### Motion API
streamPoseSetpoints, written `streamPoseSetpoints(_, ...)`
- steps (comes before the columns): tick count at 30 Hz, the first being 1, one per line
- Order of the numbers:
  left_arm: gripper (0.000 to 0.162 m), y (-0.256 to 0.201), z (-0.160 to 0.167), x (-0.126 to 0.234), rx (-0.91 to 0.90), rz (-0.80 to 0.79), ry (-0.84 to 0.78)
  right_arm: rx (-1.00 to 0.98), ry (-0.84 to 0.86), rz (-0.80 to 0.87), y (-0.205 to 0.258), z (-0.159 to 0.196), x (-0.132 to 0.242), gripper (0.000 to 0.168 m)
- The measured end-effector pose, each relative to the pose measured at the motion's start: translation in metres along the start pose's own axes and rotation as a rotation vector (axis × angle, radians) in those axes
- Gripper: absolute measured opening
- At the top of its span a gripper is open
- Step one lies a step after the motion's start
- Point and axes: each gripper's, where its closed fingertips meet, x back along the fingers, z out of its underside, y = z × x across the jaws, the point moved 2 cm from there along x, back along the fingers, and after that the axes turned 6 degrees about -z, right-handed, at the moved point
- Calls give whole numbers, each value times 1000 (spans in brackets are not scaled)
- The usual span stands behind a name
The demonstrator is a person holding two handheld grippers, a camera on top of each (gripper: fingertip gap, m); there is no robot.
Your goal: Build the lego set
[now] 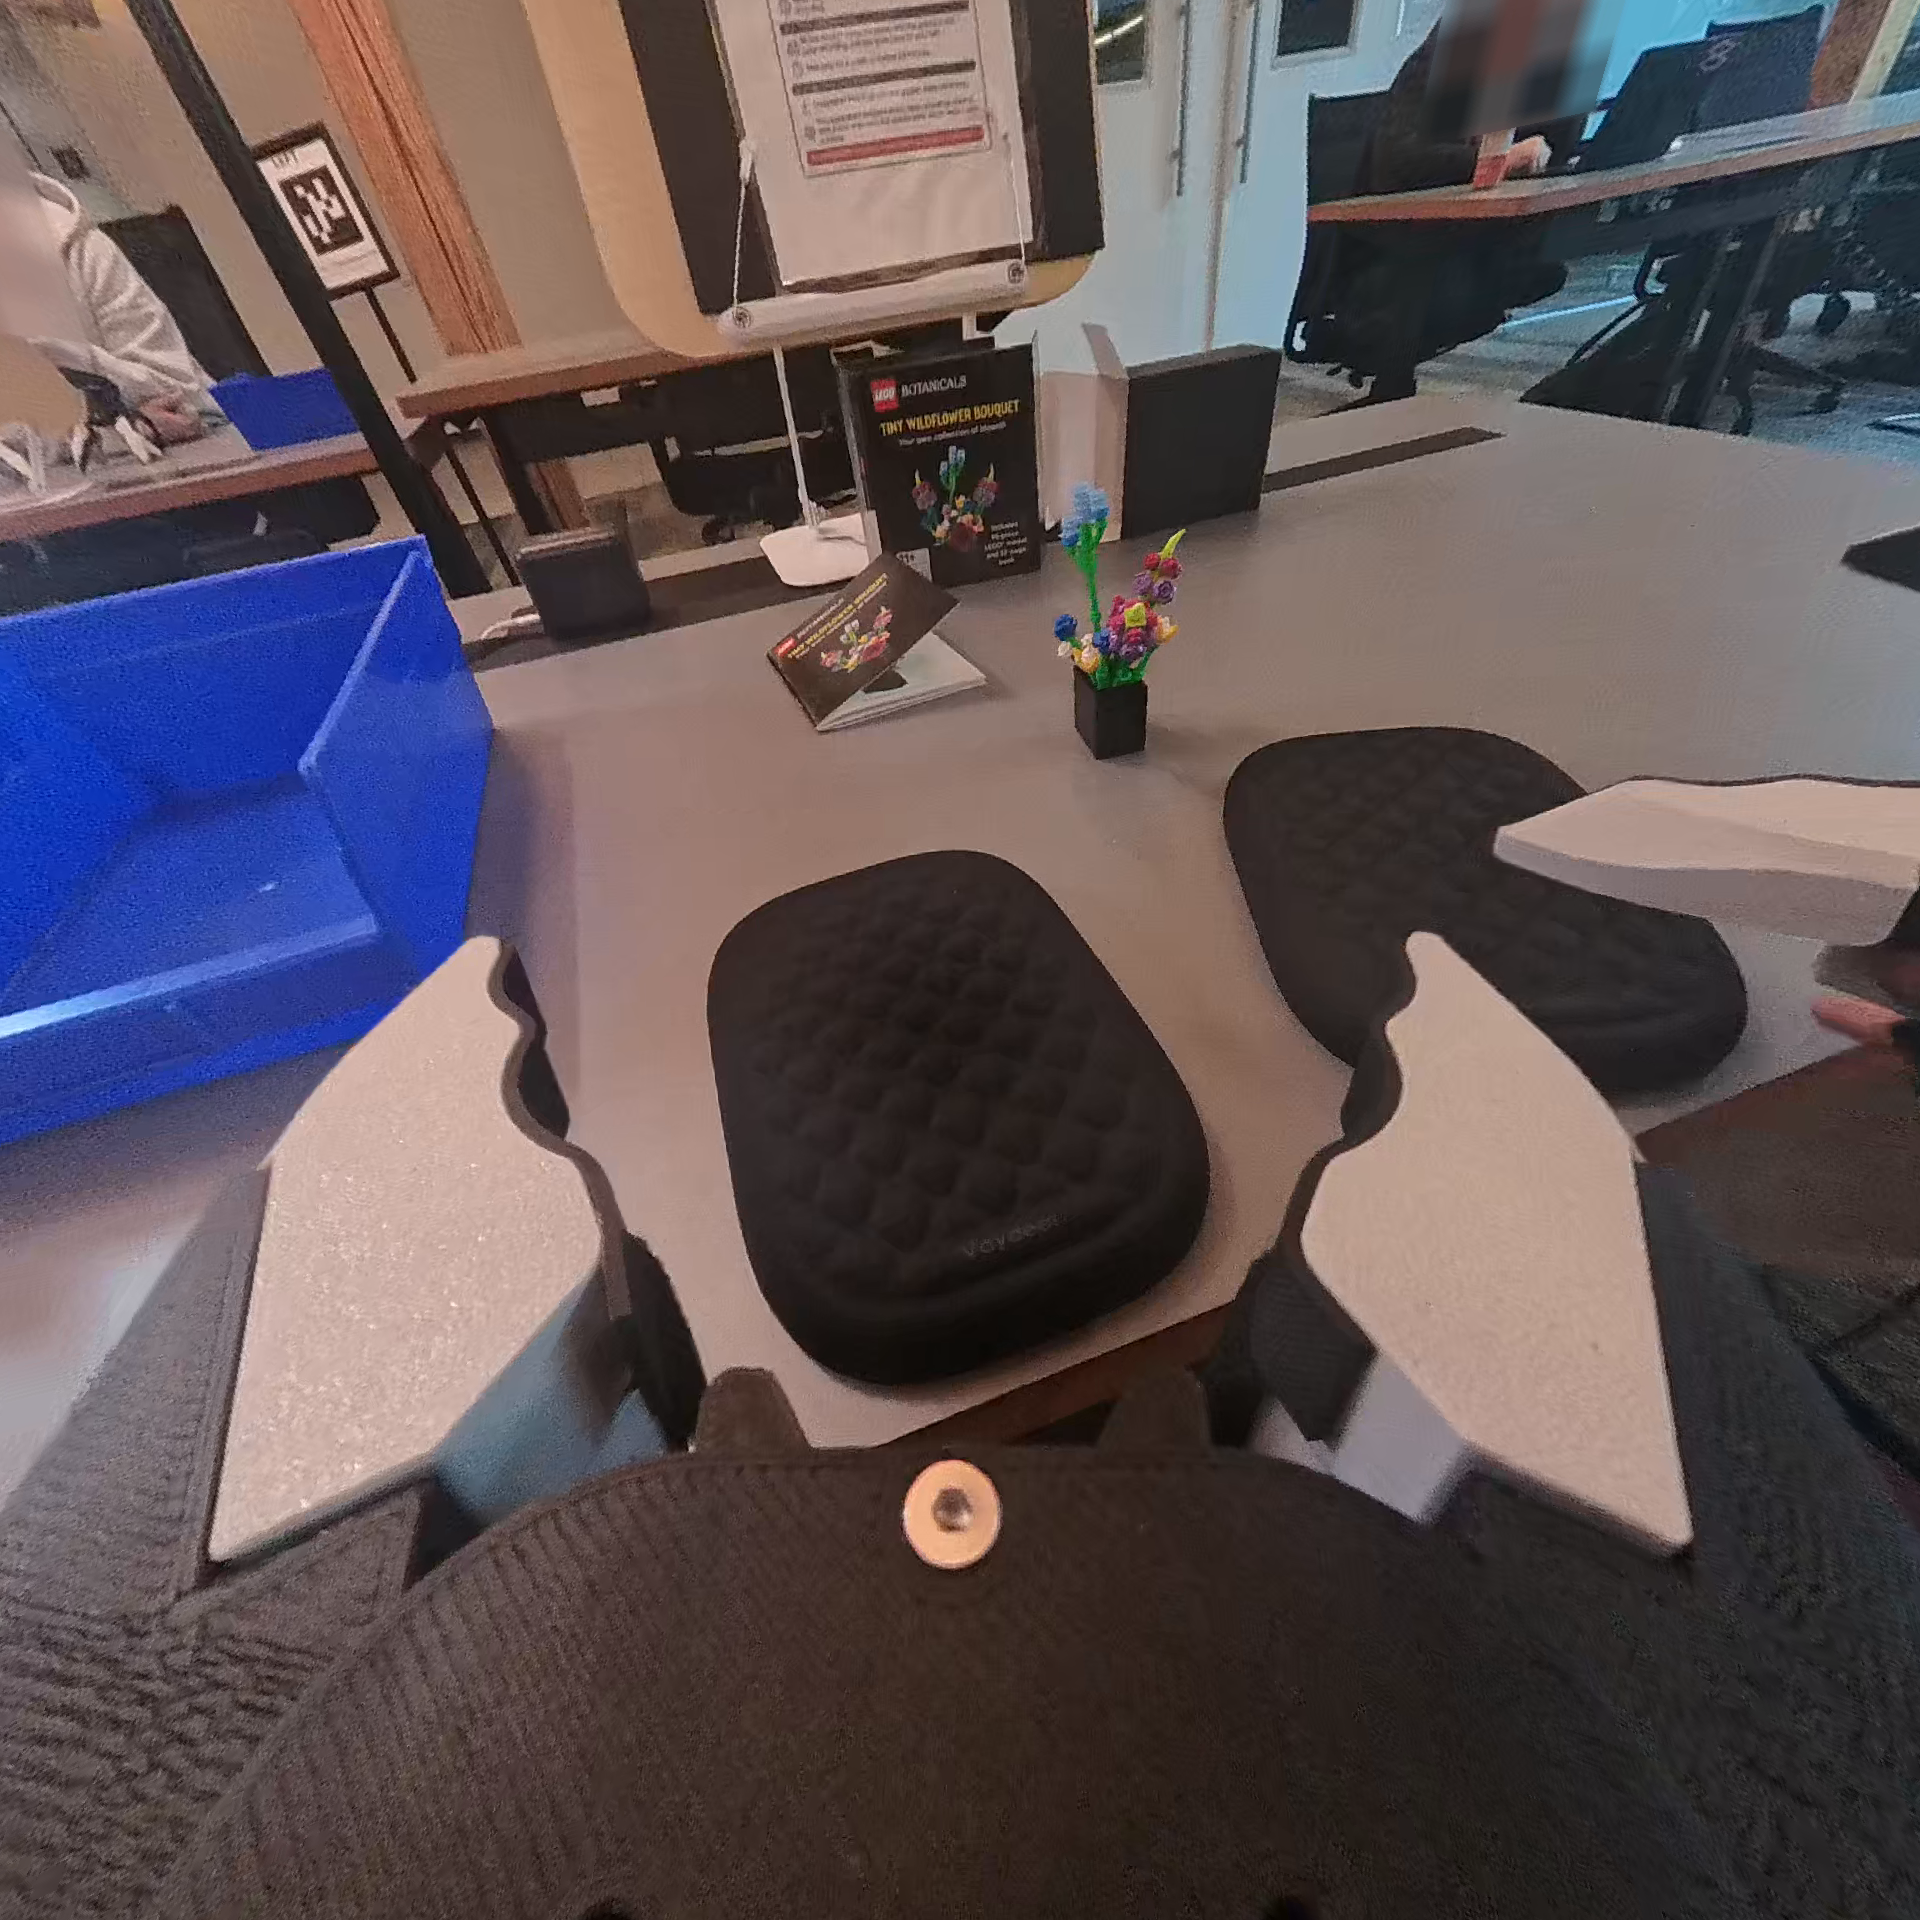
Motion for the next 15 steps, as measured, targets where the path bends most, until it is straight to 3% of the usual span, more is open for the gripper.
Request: streamPoseSetpoints(15,145,-9,9,-17,-45,-22,64,16,41,-11,-7,9,-5,145)
